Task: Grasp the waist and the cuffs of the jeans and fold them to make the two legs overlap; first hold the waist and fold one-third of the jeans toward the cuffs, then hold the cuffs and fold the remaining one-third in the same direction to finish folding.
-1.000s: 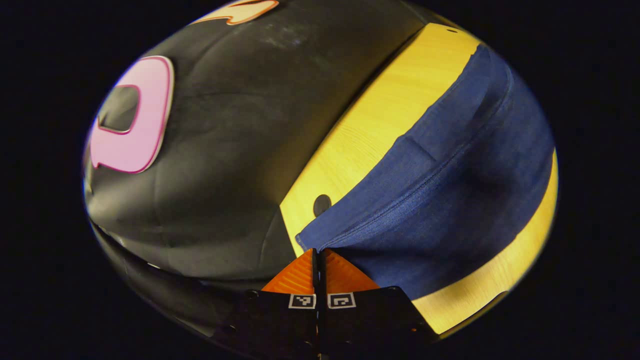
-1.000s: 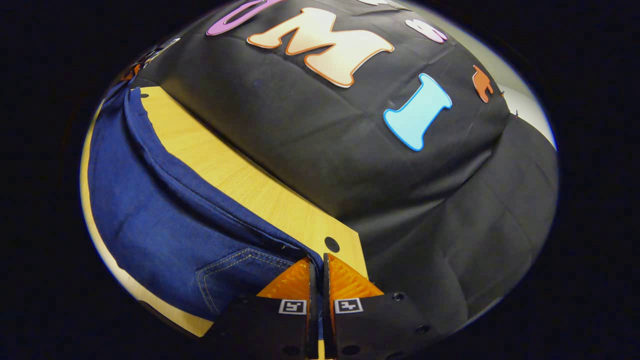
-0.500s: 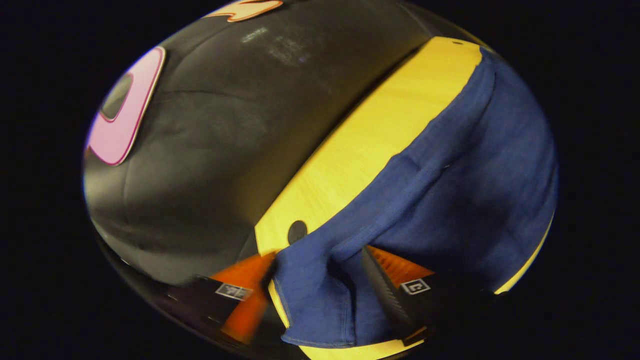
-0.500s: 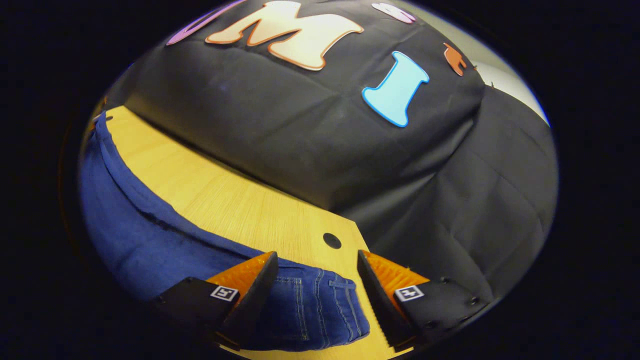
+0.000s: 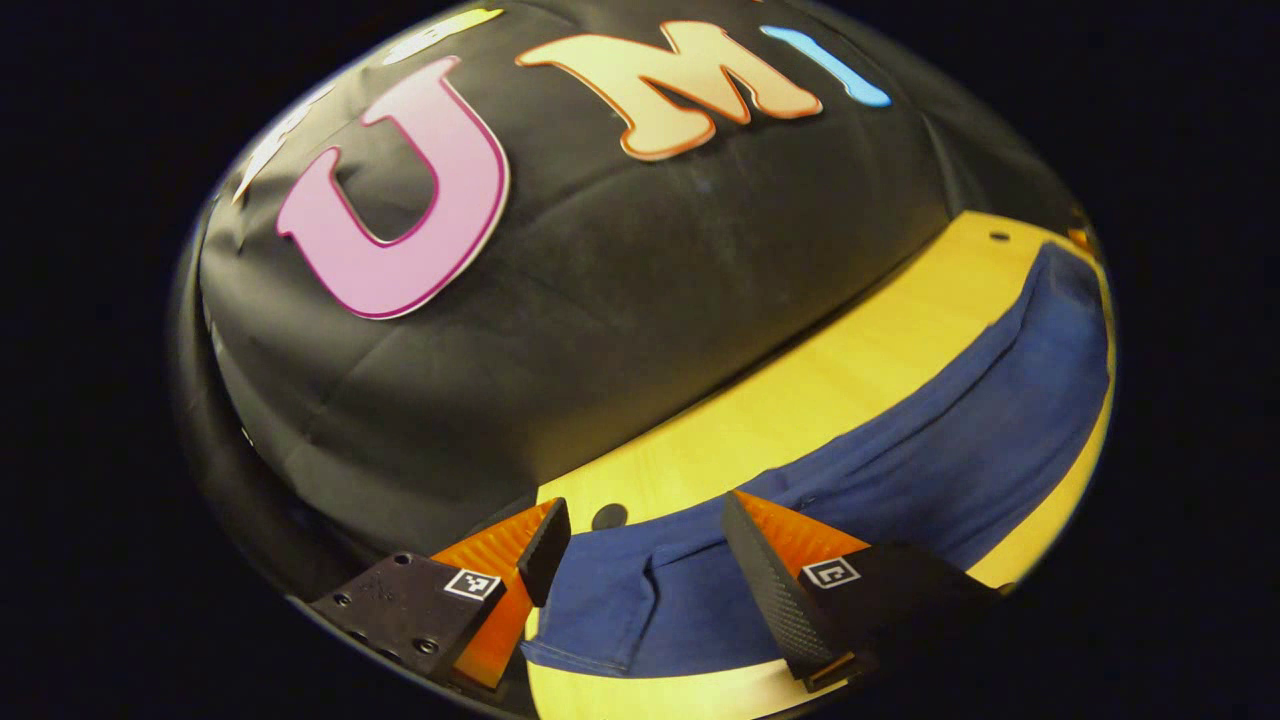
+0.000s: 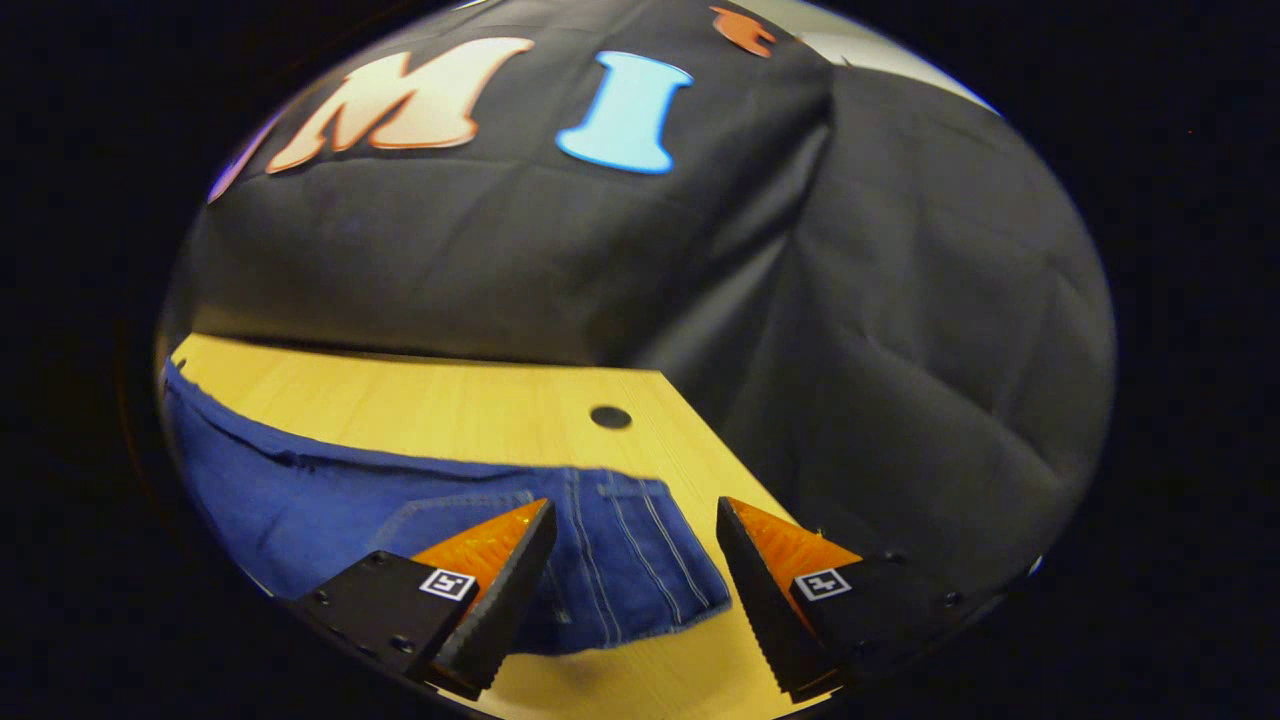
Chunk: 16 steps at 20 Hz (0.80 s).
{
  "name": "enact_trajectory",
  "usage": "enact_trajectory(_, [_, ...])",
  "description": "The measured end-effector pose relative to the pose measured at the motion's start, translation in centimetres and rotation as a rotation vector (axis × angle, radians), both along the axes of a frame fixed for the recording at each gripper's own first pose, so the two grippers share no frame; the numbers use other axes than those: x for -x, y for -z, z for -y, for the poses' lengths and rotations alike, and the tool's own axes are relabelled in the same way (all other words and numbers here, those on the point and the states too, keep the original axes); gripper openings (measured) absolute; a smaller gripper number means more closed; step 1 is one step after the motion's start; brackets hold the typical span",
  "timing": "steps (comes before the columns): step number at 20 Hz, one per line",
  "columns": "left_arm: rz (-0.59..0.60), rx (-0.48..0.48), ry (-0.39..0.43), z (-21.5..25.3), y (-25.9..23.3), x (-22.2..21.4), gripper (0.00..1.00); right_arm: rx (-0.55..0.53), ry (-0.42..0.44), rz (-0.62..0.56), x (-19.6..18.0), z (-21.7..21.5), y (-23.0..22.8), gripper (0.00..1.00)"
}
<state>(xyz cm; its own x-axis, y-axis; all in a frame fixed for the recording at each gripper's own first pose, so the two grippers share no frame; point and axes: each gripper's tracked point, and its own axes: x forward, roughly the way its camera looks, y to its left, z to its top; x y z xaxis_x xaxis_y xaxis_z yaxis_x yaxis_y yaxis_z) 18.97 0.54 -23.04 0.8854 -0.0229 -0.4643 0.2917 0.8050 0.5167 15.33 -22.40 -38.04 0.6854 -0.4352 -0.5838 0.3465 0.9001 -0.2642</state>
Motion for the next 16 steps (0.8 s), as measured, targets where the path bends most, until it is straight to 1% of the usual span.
enact_trajectory(2, [0.003,0.056,-0.009,0.3,-1.1,0.0,0.94,-0.11,0.128,-0.04,2.3,2.0,2.6,0.99])
enact_trajectory(4, [0.004,0.108,-0.019,0.8,-2.1,-0.1,0.94,-0.233,0.243,-0.073,2.9,3.1,5.1,1.0])
enact_trajectory(5, [0.004,0.138,-0.023,0.9,-2.6,-0.2,0.94,-0.292,0.275,-0.072,2.8,3.2,5.6,1.0])
enact_trajectory(6, [0.004,0.171,-0.029,1.4,-3.2,0.2,0.94,-0.332,0.297,-0.056,2.8,3.0,5.7,1.0])
enact_trajectory(8, [0.011,0.248,-0.036,2.6,-4.6,1.2,0.94,-0.393,0.301,-0.05,3.1,2.9,5.8,1.0])
enact_trajectory(9, [0.01,0.296,-0.039,3.2,-5.3,1.9,0.94,-0.388,0.289,-0.025,2.9,3.2,5.2,0.96])
enact_trajectory(10, [0.006,0.349,-0.044,3.9,-5.9,2.5,0.94,-0.412,0.274,-0.031,2.8,2.9,5.4,0.93])
enact_trajectory(11, [0.006,0.402,-0.048,4.5,-6.4,3.5,0.94,-0.409,0.266,-0.019,2.6,3.1,5.5,0.85])
enact_trajectory(12, [0.008,0.446,-0.061,5.1,-6.7,5.1,0.94,-0.459,0.248,-0.013,2.1,2.7,6.1,0.77])
enact_trajectory(13, [0.01,0.471,-0.071,5.4,-7.0,6.1,0.94,-0.472,0.241,-0.011,2.4,2.4,5.7,0.6])
enact_trajectory(15, [0.014,0.492,-0.103,5.2,-7.2,7.9,0.95,-0.521,0.208,-0.018,1.7,2.4,6.3,0.25])
enact_trajectory(16, [0.016,0.49,-0.121,4.9,-7.4,8.6,0.95,-0.531,0.215,-0.005,1.5,2.9,6.2,0.21])
